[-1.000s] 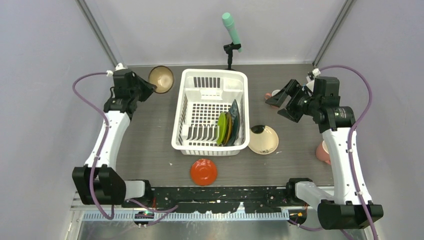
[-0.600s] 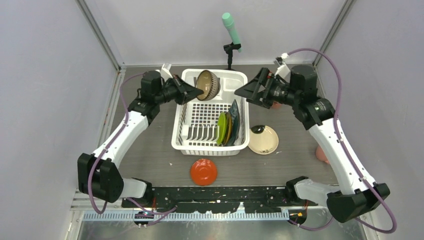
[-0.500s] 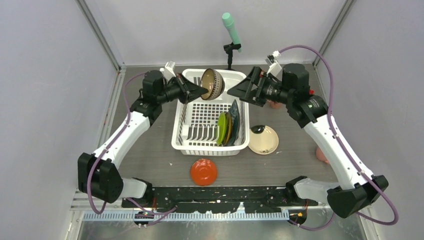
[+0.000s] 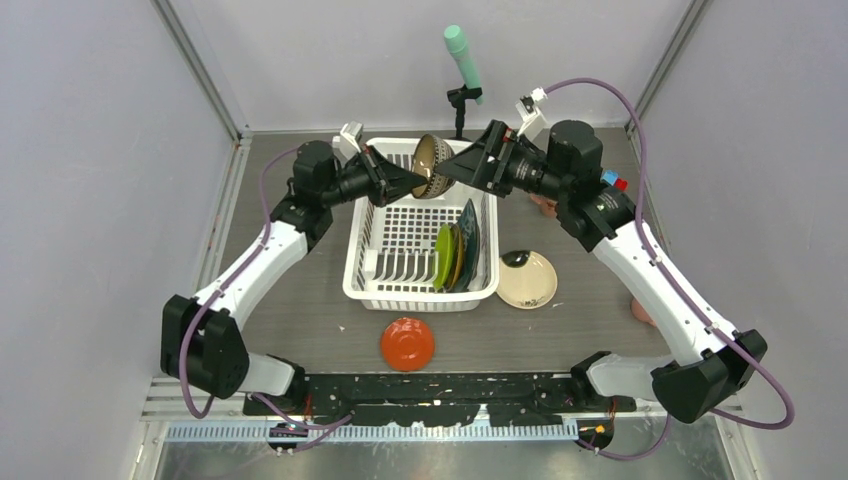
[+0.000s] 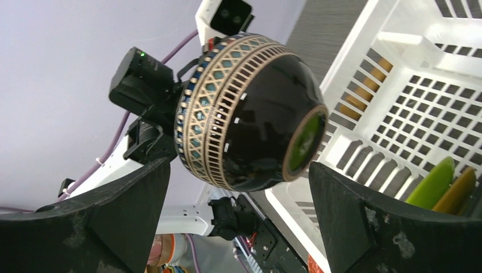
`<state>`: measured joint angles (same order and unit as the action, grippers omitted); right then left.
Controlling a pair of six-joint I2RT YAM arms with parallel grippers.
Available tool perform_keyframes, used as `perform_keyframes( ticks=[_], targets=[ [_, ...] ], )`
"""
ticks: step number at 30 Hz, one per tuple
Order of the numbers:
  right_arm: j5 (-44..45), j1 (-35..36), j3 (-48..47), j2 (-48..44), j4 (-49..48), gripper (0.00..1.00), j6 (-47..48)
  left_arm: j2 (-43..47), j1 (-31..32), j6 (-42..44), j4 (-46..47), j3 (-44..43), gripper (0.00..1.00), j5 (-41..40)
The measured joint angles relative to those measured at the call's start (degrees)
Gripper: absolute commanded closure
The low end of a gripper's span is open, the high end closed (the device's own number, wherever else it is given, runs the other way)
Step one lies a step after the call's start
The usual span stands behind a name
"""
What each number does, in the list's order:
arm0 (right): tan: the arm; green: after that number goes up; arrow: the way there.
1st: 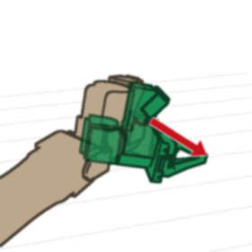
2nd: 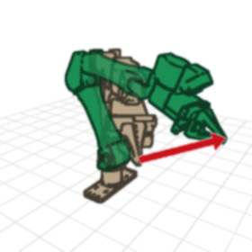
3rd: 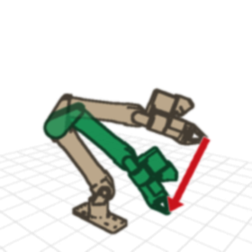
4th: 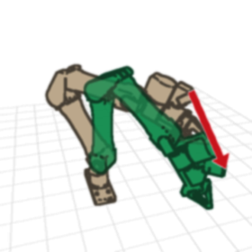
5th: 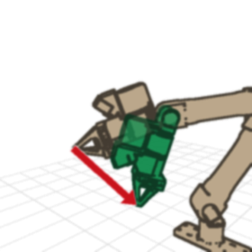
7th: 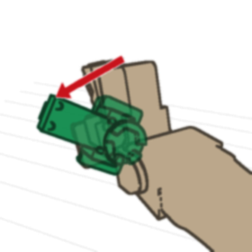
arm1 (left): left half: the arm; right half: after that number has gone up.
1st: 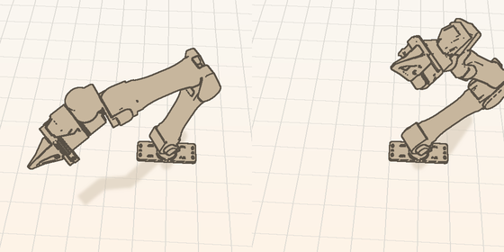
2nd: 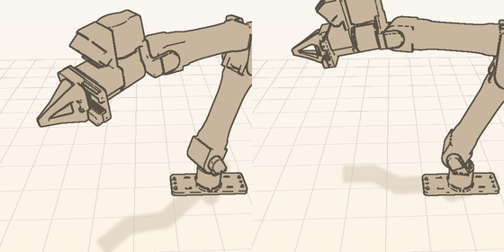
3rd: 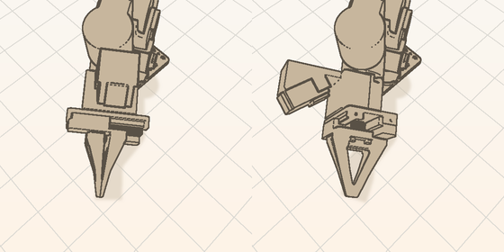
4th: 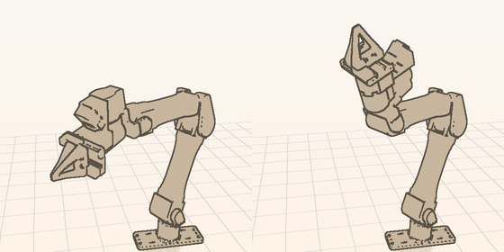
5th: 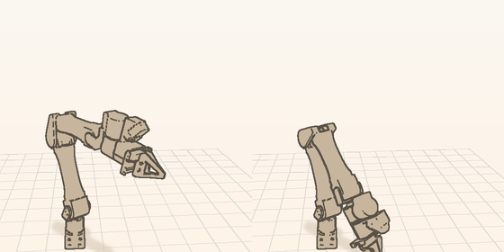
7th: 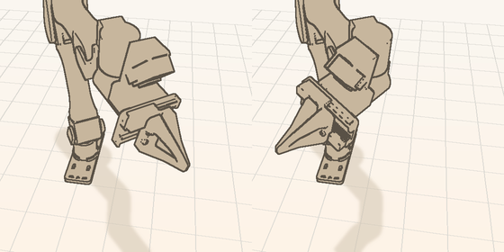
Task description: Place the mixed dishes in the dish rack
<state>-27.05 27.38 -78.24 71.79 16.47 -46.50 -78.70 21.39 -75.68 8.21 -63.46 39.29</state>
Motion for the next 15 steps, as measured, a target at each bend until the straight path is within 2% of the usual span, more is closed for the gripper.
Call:
perform_keyframes(
  ticks=[5, 7, 11, 14, 15],
  targets=[
    [0.22, 0.66, 0.20, -0.02, -2.29, 0.03, -0.20, -1.07, 0.61, -0.63, 1.20, 0.04, 1.00, 0.92],
    [0.48, 0.79, 0.07, 0.09, -1.86, 0.08, -0.13, -1.49, 0.87, -0.63, 1.53, 0.04, 1.00, 0.94],
    [1.95, 1.11, -0.13, 0.79, -0.55, 0.21, 0.28, -2.56, 1.27, -0.59, 1.88, 0.04, 1.00, 0.94],
    [3.45, 1.20, -0.15, 1.22, 0.39, 0.41, 0.92, -3.45, 1.18, -0.31, 1.81, 0.04, 1.00, 0.76],
    [4.11, 1.27, -0.26, 1.22, 0.94, 0.44, 1.20, -3.65, 1.11, -0.13, 1.75, 0.04, 1.00, 0.59]
  ],
)
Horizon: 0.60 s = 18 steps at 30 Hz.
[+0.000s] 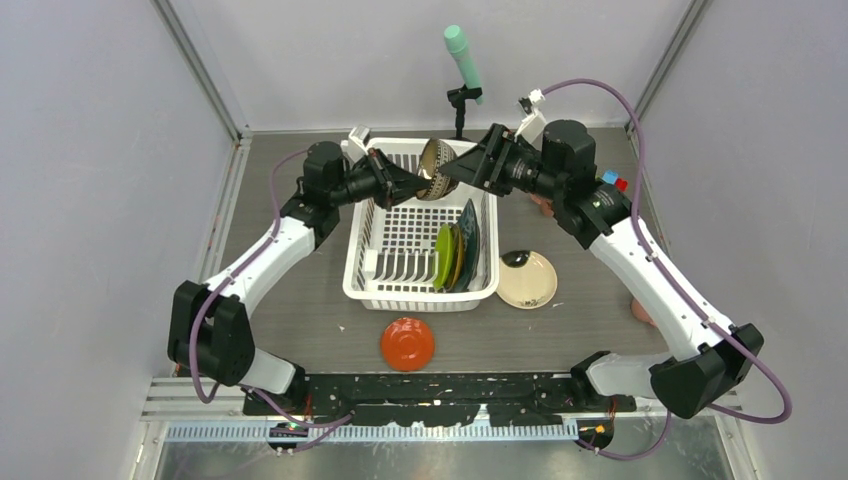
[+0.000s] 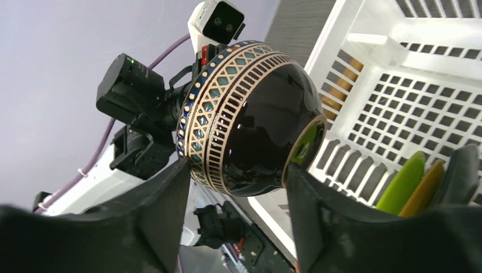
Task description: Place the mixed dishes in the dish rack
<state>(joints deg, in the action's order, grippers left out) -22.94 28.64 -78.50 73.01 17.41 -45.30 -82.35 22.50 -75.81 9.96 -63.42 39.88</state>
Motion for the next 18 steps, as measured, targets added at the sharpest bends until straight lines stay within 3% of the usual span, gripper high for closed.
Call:
perform_keyframes(
  ticks=[2, 4, 10, 15, 18],
  targets=[
    [0.39, 0.09, -0.26, 0.00, 0.66, 0.43, 0.46, -0.26, -0.17, -0.26, -0.72, 0.00, 1.00, -0.02],
    [0.37, 0.15, -0.90, 0.02, 1.40, 0.26, 0.59, -0.26, -0.37, -0.33, -0.48, 0.00, 1.00, 0.42],
    [1.53, 1.25, -2.01, 1.09, 4.11, 0.14, 1.70, -0.26, -0.15, 2.93, -1.84, 0.00, 1.00, -0.33],
    [2.54, 2.03, -2.32, 2.64, 5.44, 0.14, 1.88, -0.26, -0.11, 5.51, -4.28, -0.02, 1.00, -1.18],
    [3.78, 2.49, -3.02, 3.34, 7.17, 0.30, 2.29, -0.26, -0.04, 7.48, -6.01, -0.33, 1.00, -1.86]
  ],
)
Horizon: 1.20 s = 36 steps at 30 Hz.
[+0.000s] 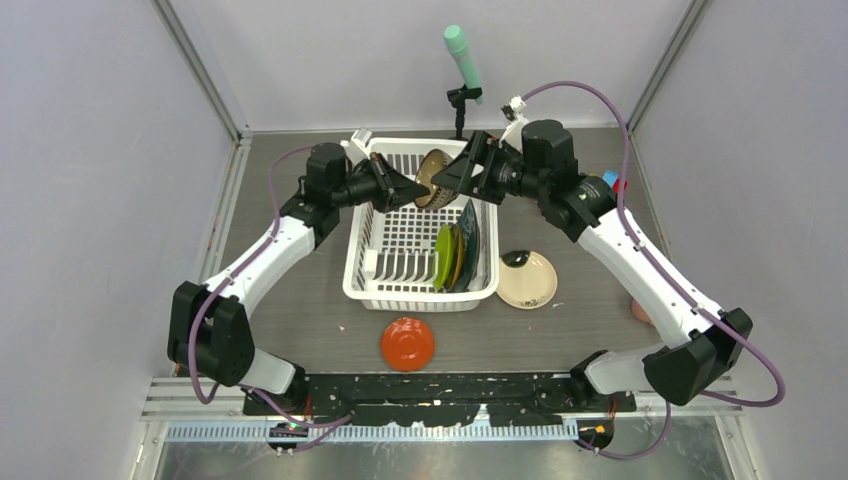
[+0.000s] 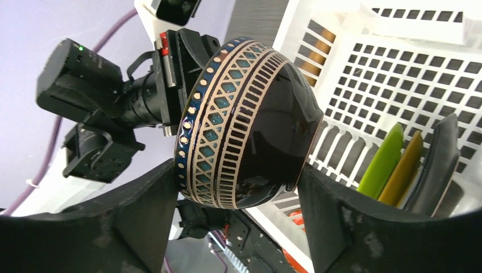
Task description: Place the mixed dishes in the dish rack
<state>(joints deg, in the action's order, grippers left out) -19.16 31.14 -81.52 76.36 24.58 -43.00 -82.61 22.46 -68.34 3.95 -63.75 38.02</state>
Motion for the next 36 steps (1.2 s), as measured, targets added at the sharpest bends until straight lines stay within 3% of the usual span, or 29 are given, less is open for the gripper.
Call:
perform_keyframes(
  ticks=[5, 7, 11, 23, 28, 36],
  targets=[
    [1.11, 0.44, -1.49, 1.22, 2.60, 0.64, 0.37, 0.11, 0.07, 1.99, -1.99, -0.35, 1.00, -0.96],
    [1.14, 0.52, -1.53, 1.27, 2.86, 0.83, 0.35, 0.11, 0.07, 2.38, -2.14, -0.35, 0.92, -0.94],
    [1.33, 0.55, -1.53, 1.29, 2.89, 0.96, 0.00, 0.11, 0.07, 2.95, -2.14, -0.35, 0.72, -0.96],
    [9.27, 1.27, -5.16, 7.41, 8.09, 1.00, 3.63, 0.59, -3.56, 10.64, -11.21, -2.60, 0.27, -3.48],
    [13.33, 1.25, -10.62, 14.14, 12.26, 1.00, 6.99, 2.47, -6.38, 17.70, -22.21, -7.37, 0.22, -8.22],
    [22.60, 3.61, -24.28, 27.65, 22.58, 1.00, 13.90, 10.95, -7.10, 31.52, -37.03, -10.78, 0.21, -25.29]
  ],
)
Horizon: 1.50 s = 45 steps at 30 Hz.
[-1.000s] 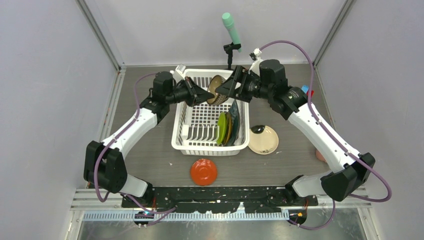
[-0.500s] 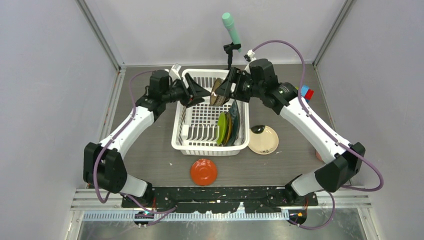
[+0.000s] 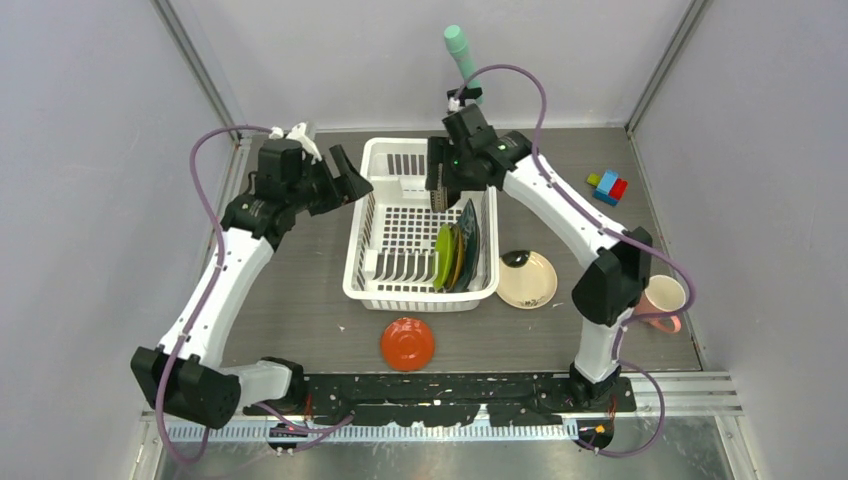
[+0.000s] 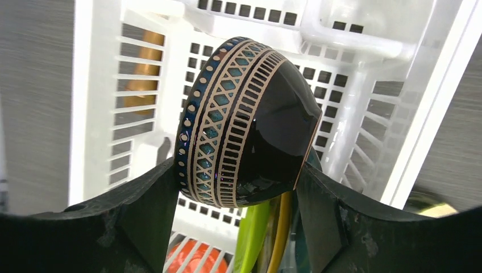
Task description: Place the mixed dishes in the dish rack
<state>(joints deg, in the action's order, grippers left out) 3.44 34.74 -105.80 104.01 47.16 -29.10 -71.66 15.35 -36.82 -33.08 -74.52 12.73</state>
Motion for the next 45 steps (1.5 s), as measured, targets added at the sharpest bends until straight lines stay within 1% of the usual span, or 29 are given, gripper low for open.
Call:
perform_keyframes(
  ticks=[3, 5, 10, 11, 13, 16, 17, 19, 25, 30, 36, 38, 39, 40, 41, 42, 43, 44, 45],
  targets=[
    [5.44, 2.95, -6.03, 5.01, 4.35, 1.00, 2.51, 2.60, 0.00, 2.08, -1.31, 2.60, 0.22, -4.74],
    [8.02, 4.85, -9.66, 7.87, 6.32, 1.00, 3.74, 3.67, 0.00, 2.86, -1.62, 5.88, 0.23, -6.88],
    [15.04, 9.38, -15.85, 13.94, 8.68, 1.00, 7.87, 3.58, 0.00, 2.99, -1.99, 12.00, 0.24, -8.24],
    [16.28, 10.10, -16.68, 15.08, 8.90, 1.00, 8.83, 3.56, 0.00, 3.02, -1.97, 12.76, 0.25, -8.24],
    [17.79, 11.13, -18.14, 17.14, 9.25, 1.00, 10.56, 3.52, 0.00, 3.04, -1.95, 13.70, 0.33, -8.22],
    [19.58, 12.41, -21.24, 20.98, 10.60, 1.00, 13.03, 3.52, 0.00, 3.41, -1.77, 14.71, 0.40, -7.30],
    [19.78, 12.63, -21.66, 21.79, 10.82, 1.00, 13.62, 3.52, 0.00, 3.85, -1.42, 15.26, 0.43, -6.67],
    [20.94, 13.25, -22.43, 23.52, 11.41, 1.00, 15.10, 3.52, 0.00, 4.20, -1.07, 16.59, 0.44, -5.55],
    [27.56, 15.47, -22.49, 26.80, 11.45, 1.00, 20.28, 3.87, 0.00, 4.42, -0.42, 20.87, 0.42, -3.63],
    [32.24, 17.62, -20.81, 28.06, 9.42, 0.99, 24.74, 6.51, -0.55, 5.49, -1.66, 21.42, 0.41, -3.65],
    [33.75, 18.56, -18.88, 28.61, 7.58, 0.98, 28.81, 11.06, -5.33, 6.08, -2.47, 22.23, 0.41, -1.53],
    [34.40, 18.51, -18.88, 29.20, 7.04, 0.92, 29.51, 11.52, -6.32, 6.01, -2.89, 22.62, 0.41, -0.68],
    [34.60, 18.51, -18.86, 29.53, 6.86, 0.79, 29.73, 11.56, -6.54, 5.97, -2.97, 22.84, 0.41, -0.33],
    [34.95, 18.51, -18.82, 29.88, 6.69, 0.73, 29.99, 11.56, -6.64, 5.88, -2.97, 23.12, 0.41, 0.22],
    [35.23, 18.51, -18.64, 30.23, 6.45, 0.56, 30.23, 11.58, -6.71, 5.79, -2.99, 23.50, 0.40, 0.70],
    [35.45, 18.51, -18.32, 30.53, 6.23, 0.47, 30.47, 11.67, -6.75, 5.75, -3.02, 23.87, 0.40, 1.07],
    [35.60, 18.49, -17.92, 30.82, 6.08, 0.30, 30.58, 11.74, -6.75, 5.73, -3.02, 24.26, 0.40, 1.49],
    [35.76, 18.47, -17.40, 31.06, 5.84, 0.24, 30.75, 11.87, -6.75, 5.70, -3.23, 24.52, 0.40, 1.75],
    [36.57, 18.53, -16.65, 31.06, 5.38, 0.15, 31.06, 11.96, -6.75, 5.66, -3.45, 24.63, 0.40, 1.88]
  ],
)
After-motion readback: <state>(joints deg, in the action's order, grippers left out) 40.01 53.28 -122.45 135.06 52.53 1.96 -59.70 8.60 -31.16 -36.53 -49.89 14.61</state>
